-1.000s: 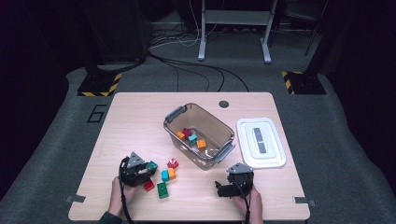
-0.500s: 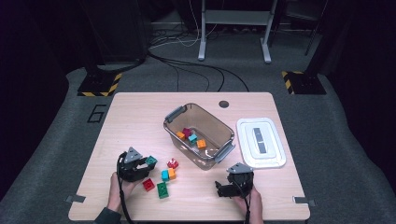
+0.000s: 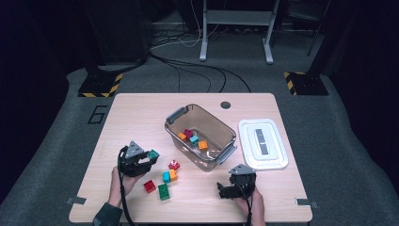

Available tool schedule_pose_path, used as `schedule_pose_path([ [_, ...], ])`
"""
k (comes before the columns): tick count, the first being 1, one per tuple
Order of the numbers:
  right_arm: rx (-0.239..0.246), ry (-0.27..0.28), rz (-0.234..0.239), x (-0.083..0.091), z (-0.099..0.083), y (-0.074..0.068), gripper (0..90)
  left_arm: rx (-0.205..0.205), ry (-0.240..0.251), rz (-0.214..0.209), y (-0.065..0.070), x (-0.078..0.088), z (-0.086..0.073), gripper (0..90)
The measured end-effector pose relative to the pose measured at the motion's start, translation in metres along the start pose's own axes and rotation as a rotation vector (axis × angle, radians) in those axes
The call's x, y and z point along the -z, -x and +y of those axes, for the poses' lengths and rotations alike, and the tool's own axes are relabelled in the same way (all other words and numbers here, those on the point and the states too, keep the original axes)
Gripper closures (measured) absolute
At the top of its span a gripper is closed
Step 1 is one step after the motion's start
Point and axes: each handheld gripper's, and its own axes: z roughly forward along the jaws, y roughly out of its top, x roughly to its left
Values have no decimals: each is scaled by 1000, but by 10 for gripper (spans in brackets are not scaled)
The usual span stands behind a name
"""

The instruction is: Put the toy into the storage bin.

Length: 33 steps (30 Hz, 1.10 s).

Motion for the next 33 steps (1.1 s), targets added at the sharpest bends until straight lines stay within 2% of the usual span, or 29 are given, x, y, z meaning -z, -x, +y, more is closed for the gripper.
schedule_pose_path([
  [16, 0, 0, 0, 0, 0, 0, 0, -36, 33, 11, -2, 4, 27, 584],
  [26, 4, 4, 1, 0, 0, 0, 0, -59, 73, 22, -6, 12, 51, 584],
  [33, 2, 5, -1, 0, 0, 1, 0, -84, 84, 27, -5, 15, 67, 584],
])
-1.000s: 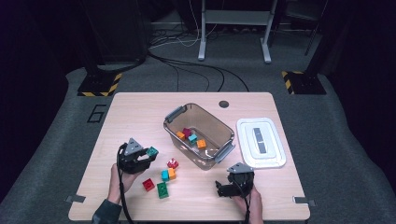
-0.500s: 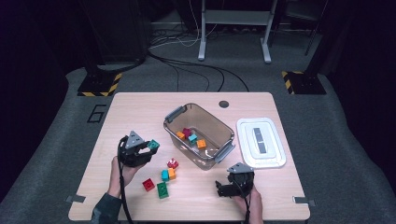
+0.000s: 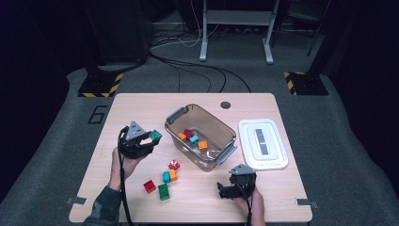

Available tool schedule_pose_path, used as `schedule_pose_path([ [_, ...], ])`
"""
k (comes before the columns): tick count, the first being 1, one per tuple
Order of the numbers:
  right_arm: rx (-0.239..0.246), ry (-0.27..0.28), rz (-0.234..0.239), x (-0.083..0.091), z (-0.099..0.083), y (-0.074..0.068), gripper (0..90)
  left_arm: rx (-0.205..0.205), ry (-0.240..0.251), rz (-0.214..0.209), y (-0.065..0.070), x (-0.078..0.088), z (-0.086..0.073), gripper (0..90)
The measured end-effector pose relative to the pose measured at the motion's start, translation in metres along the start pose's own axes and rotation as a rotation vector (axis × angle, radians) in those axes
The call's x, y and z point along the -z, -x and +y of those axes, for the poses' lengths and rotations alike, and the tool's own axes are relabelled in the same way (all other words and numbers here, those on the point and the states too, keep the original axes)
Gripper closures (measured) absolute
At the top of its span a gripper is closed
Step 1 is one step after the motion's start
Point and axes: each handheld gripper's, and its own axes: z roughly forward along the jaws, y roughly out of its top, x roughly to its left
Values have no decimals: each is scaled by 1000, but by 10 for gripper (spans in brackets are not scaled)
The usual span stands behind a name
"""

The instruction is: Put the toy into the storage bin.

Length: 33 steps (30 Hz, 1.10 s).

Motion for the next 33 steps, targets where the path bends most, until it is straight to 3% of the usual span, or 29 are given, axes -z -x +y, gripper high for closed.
schedule_pose_path([
  [16, 0, 0, 0, 0, 0, 0, 0, -37, 52, 6, -2, 2, 37, 584],
  [33, 0, 0, 0, 0, 0, 0, 0, -72, 66, -7, 4, -18, 67, 584],
])
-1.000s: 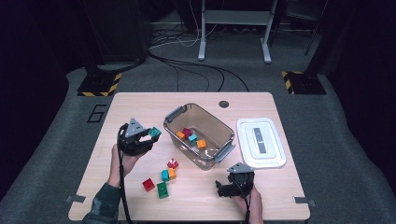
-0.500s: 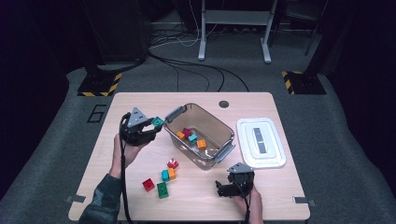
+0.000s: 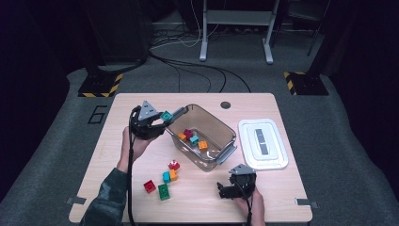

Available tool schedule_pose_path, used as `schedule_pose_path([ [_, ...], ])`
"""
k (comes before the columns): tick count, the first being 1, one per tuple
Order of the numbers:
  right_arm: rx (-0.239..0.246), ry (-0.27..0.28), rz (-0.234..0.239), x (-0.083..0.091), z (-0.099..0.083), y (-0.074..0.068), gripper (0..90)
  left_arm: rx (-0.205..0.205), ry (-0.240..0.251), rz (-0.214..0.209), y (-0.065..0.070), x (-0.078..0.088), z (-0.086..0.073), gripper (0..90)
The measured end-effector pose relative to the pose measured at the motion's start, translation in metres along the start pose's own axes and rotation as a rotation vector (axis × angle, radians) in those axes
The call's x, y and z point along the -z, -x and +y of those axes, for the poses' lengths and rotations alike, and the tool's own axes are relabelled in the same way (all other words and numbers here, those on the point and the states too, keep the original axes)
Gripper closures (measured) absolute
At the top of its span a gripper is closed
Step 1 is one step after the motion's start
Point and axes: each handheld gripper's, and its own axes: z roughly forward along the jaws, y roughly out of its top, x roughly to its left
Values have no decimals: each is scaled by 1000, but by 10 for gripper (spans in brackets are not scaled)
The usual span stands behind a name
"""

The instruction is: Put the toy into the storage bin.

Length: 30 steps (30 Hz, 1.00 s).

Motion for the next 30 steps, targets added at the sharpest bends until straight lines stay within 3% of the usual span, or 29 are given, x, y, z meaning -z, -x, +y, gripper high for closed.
schedule_pose_path([
  [16, -4, 2, -3, 0, 0, 0, 0, 25, -17, -40, 0, -36, 3, 584],
  [25, -1, 1, 0, 0, 0, 0, 0, 33, -56, -59, 5, -57, 0, 578],
  [30, 8, -2, 4, 0, 0, 1, 0, 49, -67, -67, 3, -55, -3, 323],
])
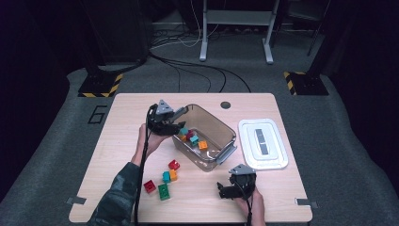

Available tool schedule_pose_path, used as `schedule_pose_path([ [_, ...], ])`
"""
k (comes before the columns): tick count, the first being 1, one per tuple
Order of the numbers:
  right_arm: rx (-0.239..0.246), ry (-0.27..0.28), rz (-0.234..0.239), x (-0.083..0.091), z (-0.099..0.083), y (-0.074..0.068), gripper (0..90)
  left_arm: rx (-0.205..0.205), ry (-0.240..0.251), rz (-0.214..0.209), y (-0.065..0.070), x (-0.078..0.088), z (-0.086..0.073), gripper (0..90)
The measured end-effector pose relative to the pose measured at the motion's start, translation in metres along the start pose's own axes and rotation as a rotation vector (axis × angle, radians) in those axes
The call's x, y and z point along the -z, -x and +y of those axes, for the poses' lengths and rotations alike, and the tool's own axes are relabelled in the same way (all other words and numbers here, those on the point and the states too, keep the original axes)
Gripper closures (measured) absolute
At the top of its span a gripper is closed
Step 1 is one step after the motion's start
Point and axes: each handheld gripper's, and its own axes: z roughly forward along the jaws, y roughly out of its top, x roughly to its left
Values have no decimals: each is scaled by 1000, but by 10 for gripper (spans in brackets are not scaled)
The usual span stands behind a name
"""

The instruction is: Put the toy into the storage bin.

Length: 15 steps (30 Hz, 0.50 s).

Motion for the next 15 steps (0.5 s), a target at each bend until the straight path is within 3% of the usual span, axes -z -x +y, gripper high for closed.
schedule_pose_path([
  [5, 3, -1, 2, 0, 0, 0, 0, 17, 24, 16, 0, 17, -7, 183],
  [11, 3, -2, 2, 0, 0, 0, 0, 21, 39, 40, 3, 41, -23, 140],
  [15, 2, -1, 2, 0, 0, 0, 0, 25, 20, 62, 2, 54, -37, 100],
])
